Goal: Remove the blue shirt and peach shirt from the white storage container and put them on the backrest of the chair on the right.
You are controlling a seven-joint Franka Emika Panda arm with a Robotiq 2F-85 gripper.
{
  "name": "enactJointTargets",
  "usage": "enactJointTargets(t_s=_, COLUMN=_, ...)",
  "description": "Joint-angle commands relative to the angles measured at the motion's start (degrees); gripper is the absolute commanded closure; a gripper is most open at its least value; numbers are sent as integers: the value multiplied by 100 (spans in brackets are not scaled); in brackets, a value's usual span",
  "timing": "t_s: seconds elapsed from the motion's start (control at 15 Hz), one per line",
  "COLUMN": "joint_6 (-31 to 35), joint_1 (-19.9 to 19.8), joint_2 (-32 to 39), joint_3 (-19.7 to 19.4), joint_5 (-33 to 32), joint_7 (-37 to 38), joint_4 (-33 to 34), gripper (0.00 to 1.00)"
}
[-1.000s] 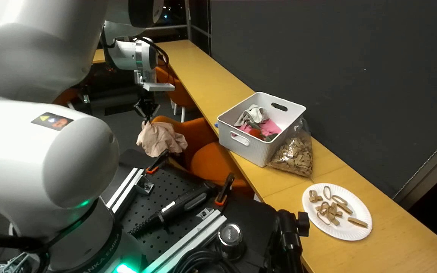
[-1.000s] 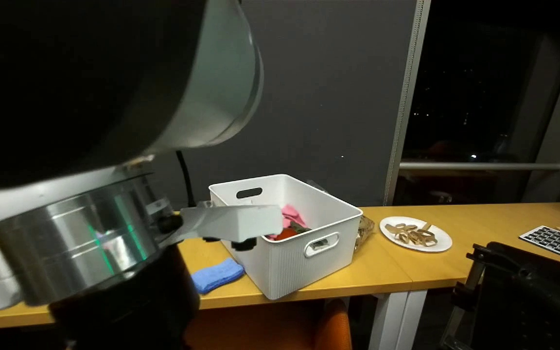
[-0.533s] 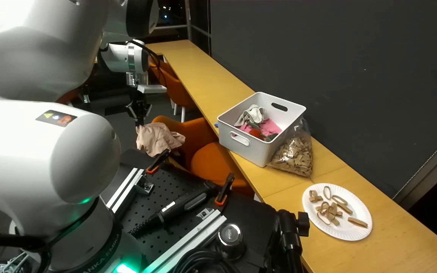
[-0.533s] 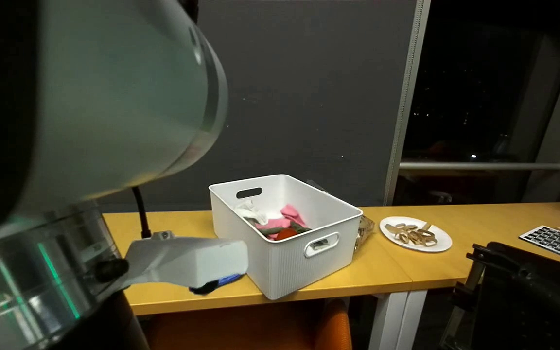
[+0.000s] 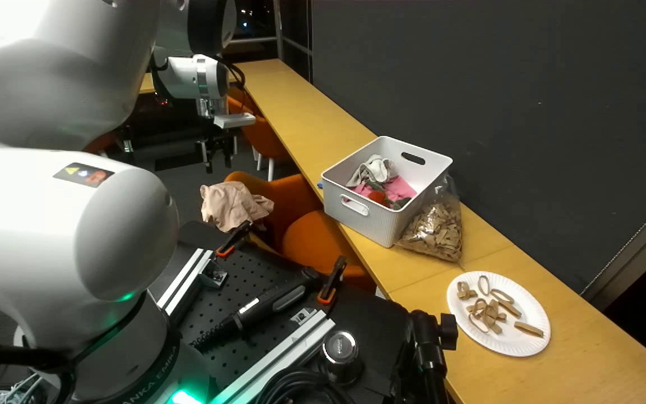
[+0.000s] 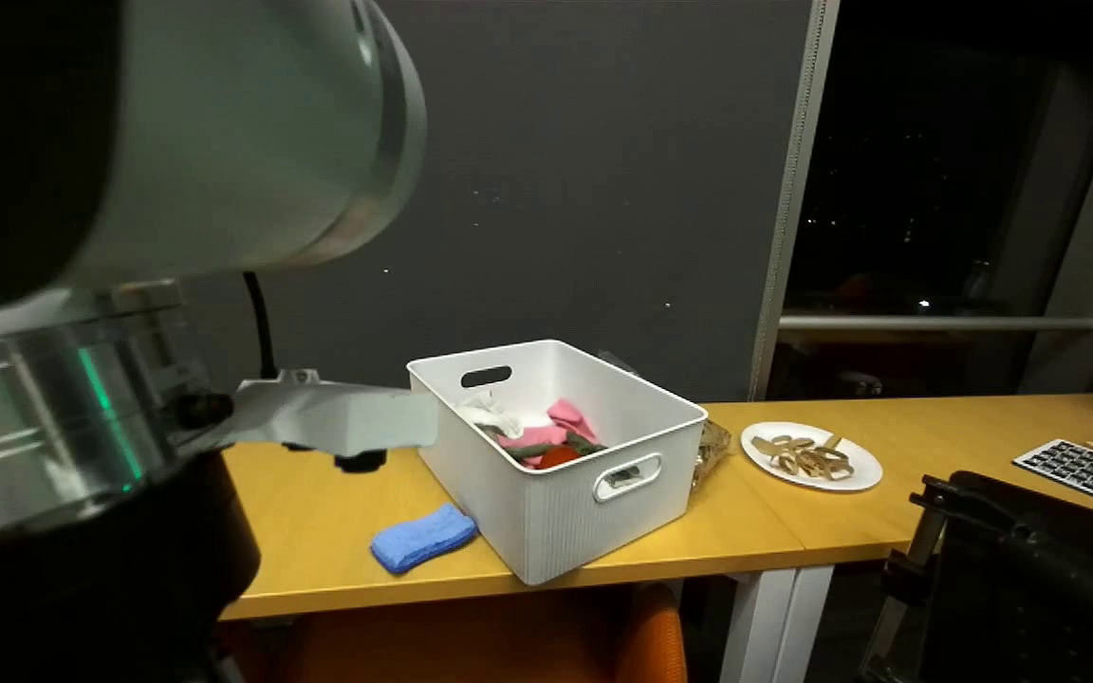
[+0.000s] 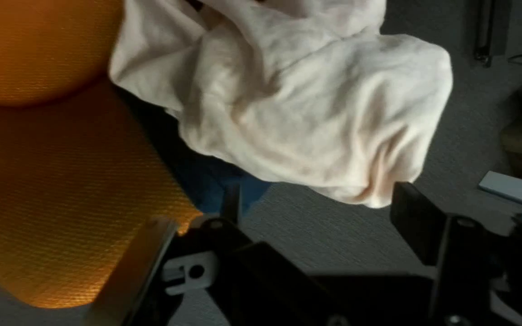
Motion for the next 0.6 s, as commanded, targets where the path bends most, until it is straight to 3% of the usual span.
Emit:
enactJointTargets(t_s=0.0, joint_6=98, joint_1=-62, joint_2=-283, joint_3=-376, joint_5=-284, joint_7=134, joint_4=89, gripper=0)
enactJointTargets(t_s=0.53, joint_6=800, joint_1=-753, joint_2=-1215, joint_3=-1015, joint_5=-392, joint_7=760, joint_4=-27, gripper=0)
